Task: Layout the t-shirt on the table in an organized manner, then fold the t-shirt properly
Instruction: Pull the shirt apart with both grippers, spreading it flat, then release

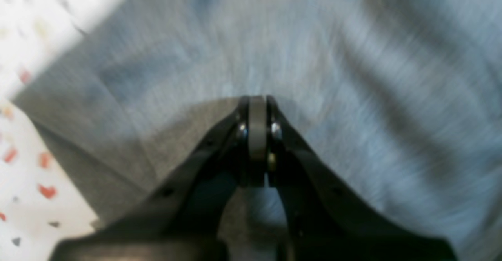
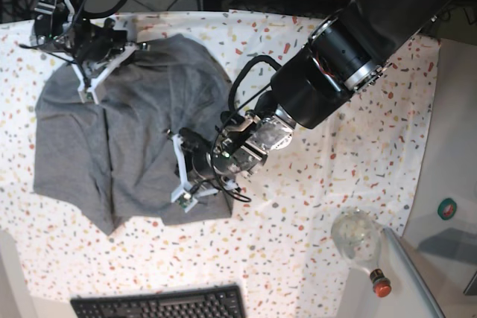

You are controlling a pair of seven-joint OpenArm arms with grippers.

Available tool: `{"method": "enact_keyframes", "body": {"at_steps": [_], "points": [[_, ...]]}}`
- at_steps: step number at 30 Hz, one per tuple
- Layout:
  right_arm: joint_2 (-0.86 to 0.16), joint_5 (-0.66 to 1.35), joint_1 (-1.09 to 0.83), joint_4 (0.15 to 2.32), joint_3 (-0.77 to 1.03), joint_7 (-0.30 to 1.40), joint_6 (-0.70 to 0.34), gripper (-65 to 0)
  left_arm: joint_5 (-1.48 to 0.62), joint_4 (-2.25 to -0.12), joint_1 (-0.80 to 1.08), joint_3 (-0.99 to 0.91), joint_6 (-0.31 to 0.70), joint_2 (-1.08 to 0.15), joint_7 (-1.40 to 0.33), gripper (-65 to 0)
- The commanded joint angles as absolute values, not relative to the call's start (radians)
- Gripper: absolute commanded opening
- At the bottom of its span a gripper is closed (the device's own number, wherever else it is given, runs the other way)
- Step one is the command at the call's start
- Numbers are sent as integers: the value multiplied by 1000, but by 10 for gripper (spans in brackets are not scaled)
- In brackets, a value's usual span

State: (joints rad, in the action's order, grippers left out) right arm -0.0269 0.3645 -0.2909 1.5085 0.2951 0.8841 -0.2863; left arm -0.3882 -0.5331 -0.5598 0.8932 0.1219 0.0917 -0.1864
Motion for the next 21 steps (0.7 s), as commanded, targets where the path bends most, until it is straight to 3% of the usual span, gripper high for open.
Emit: {"method": "enact_keyframes", "body": {"at_steps": [1,7,13,18,21], "points": [[-59,355,-285,1500,325,875,-283,-650,-349,-519,-572,888,117,107,-162,-650],[-173,355,-159,1314,371,874,-283,-650,-271,-653,-432,888,117,39,-160,-650],[-259,355,-24,1152,363,797,-285,-650,-266,-1036,-246,776,117,-71,-306,-650],[-248,363,-59,1376,375,822,-285,-650,-263,-1342,-117,456,117,-116,-432,-650],[-159,360,-127,1586,430,875,-275,-650,-266,-1491,-44,271,117,-168,-501,-650]]}}
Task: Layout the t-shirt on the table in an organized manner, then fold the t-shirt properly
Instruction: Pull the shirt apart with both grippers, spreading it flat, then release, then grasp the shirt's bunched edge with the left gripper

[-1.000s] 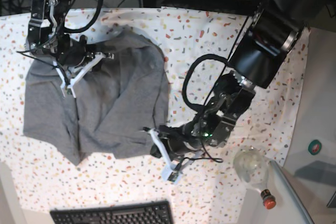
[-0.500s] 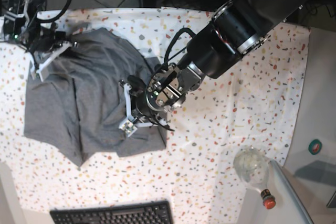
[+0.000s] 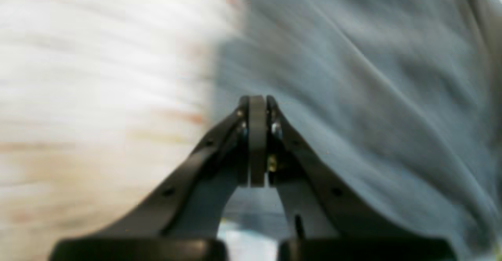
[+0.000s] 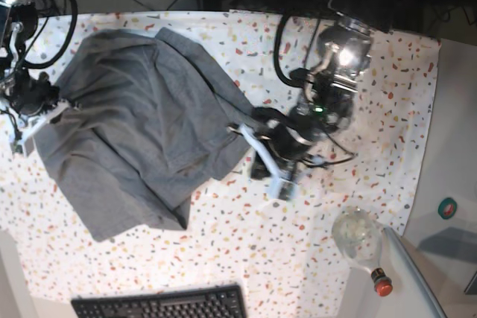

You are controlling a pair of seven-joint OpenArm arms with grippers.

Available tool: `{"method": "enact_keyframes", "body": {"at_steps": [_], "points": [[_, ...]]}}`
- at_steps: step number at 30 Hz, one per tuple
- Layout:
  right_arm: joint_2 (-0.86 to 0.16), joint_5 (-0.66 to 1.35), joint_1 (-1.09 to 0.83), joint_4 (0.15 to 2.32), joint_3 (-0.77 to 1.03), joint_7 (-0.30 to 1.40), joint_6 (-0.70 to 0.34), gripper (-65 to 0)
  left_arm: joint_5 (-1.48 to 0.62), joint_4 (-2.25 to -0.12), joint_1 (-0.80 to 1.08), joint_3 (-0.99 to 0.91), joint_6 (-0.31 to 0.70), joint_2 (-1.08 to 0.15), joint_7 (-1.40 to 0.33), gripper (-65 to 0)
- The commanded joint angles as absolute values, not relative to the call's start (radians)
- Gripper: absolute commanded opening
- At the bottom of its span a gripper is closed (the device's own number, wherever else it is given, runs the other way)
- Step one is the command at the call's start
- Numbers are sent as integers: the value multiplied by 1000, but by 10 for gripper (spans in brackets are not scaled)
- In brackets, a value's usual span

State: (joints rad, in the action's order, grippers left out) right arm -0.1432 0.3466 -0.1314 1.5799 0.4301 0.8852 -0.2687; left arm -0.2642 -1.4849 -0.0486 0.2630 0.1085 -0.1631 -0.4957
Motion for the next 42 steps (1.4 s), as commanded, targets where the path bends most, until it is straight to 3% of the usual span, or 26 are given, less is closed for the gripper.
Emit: {"method": "enact_keyframes", "body": {"at_steps": [1,2,3,6,7,9,15,20,26,34,36,39,40,42], "points": [[-113,358,-147,1646,478,897,-252,-650,-269,-1526,-8,200,117,-196,-507,-650],[-65,358,-157,1690,519,912,-222,-650,-269,-1549,24,139,117,-217,-509,-650],[-24,358,-163,1727,562,928,-193,-608,-269,-1560,50,73,120,-236,-509,-650],[81,358,-202,1790,638,961,-162,-330,-269,-1563,131,-97,124,-282,-509,-650],[110,358,-217,1801,642,967,-162,-275,-269,-1561,157,-139,124,-289,-509,-650],[133,364,-260,1805,641,967,-162,-236,-269,-1560,197,-203,130,-305,-509,-650],[139,447,-312,1735,656,940,-139,-261,-269,-1527,246,-331,375,-312,-515,-650],[139,450,-340,1692,657,881,-76,-261,-269,-1527,248,-349,412,-283,-515,-650],[139,450,-331,1615,656,924,-77,-261,-280,-1529,248,-337,412,-263,-515,-429],[139,450,-315,1580,654,938,-180,-264,-473,-1520,248,-257,412,-269,-518,-268],[136,450,-303,1583,654,978,-217,-332,-495,-1520,248,-186,412,-280,-518,-253],[134,450,-277,1584,656,1033,-297,-591,-495,-1520,243,-93,412,-277,-518,-257],[134,450,-262,1584,657,1055,-331,-650,-492,-1520,242,-59,412,-277,-518,-258],[133,450,-228,1589,662,1110,-383,-650,-489,-1520,239,2,412,-278,-518,-260]]}}
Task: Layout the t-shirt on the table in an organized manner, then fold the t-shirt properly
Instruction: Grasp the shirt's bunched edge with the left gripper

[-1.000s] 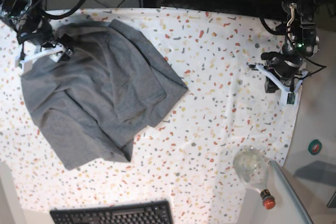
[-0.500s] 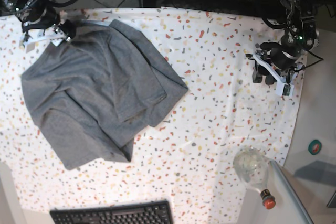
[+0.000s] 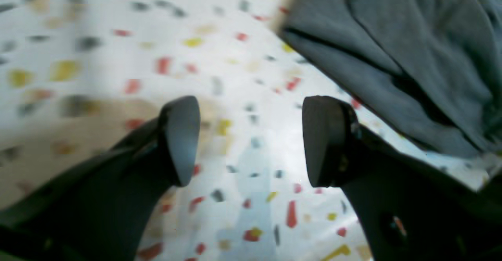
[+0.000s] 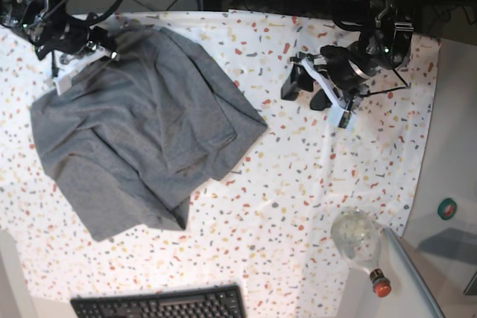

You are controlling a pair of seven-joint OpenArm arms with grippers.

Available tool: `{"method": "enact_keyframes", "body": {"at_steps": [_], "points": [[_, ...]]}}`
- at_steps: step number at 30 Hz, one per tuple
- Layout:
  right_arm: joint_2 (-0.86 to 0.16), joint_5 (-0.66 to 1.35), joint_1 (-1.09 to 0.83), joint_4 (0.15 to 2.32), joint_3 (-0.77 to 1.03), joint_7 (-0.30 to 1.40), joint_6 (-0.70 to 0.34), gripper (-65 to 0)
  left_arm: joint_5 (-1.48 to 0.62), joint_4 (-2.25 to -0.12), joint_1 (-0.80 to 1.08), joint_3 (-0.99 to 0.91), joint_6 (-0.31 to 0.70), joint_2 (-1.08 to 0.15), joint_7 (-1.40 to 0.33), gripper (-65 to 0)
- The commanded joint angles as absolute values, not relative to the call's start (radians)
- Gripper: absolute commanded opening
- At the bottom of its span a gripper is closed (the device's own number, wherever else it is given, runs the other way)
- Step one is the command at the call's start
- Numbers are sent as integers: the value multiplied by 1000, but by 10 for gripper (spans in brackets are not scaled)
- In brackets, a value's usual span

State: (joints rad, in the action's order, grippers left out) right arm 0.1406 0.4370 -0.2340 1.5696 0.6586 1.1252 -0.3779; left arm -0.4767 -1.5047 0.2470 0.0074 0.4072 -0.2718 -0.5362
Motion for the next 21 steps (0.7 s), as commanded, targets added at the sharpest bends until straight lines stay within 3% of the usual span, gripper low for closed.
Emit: {"method": "enact_keyframes", "body": {"at_steps": [1,9,14,21], "points": [[133,447,-211,1603,662,1129,-389,-650,-487,-1520,239,25,412,-280,-518,-260],[104,444,-70,1853,662,1274,-389,-650,-487,-1520,243,159,412,-349,-513,-262],[58,446,42,1888,662,1308,-389,-650,-461,-1520,239,257,410,-381,-512,-262],[2,449,154,1888,654,1300,-390,-650,-38,-1529,246,452,409,-311,-507,-263]]}}
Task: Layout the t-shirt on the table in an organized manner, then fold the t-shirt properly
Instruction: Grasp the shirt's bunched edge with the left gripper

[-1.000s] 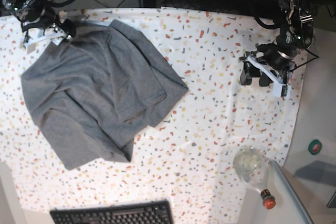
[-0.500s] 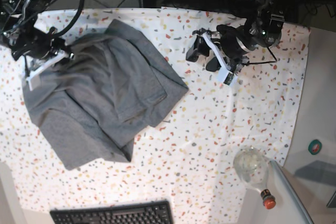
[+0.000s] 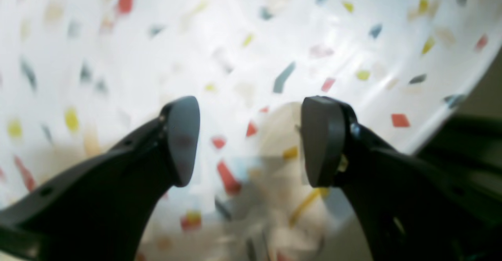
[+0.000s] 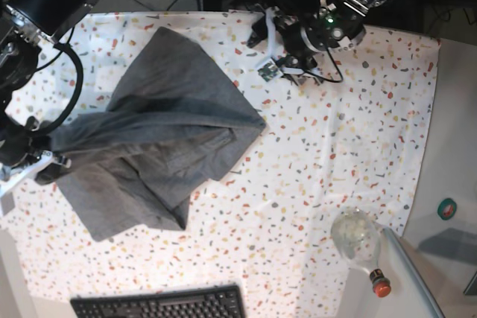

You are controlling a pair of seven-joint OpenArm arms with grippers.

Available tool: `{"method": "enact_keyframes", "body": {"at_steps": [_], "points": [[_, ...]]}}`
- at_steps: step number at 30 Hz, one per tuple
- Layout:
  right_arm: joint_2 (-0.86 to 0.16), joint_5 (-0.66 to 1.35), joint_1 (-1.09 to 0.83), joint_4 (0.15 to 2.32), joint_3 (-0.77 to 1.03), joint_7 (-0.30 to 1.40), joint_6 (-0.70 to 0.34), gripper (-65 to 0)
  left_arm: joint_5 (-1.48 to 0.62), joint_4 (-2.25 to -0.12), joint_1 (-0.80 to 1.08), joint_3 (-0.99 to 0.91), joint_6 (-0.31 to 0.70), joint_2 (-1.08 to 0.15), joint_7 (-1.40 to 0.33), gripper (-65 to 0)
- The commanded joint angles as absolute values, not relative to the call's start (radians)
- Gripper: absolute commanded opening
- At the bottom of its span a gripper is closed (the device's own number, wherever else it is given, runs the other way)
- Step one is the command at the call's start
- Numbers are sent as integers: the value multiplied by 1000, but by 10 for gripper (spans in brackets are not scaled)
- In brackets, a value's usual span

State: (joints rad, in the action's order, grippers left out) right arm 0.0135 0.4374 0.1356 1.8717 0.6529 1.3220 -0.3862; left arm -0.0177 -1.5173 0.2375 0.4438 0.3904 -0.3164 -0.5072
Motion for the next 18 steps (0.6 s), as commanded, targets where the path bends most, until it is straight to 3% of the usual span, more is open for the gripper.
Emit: {"method": "enact_keyframes", "body": {"at_steps": [1,9,15,16,18], "points": [[-1,449,170,1888,653,1300,-390,-650,7,-1529,246,472,409,-289,-507,-263],[-56,449,259,1888,654,1297,-395,-650,64,-1517,162,639,409,-159,-506,-263],[-110,449,269,1888,654,1267,-397,-650,62,-1449,76,651,409,-67,-506,-273],[-114,449,269,1888,654,1265,-397,-650,62,-1434,62,651,409,-58,-506,-311],[-117,449,269,1888,656,1264,-397,-650,62,-1397,39,651,409,-44,-507,-454]]}}
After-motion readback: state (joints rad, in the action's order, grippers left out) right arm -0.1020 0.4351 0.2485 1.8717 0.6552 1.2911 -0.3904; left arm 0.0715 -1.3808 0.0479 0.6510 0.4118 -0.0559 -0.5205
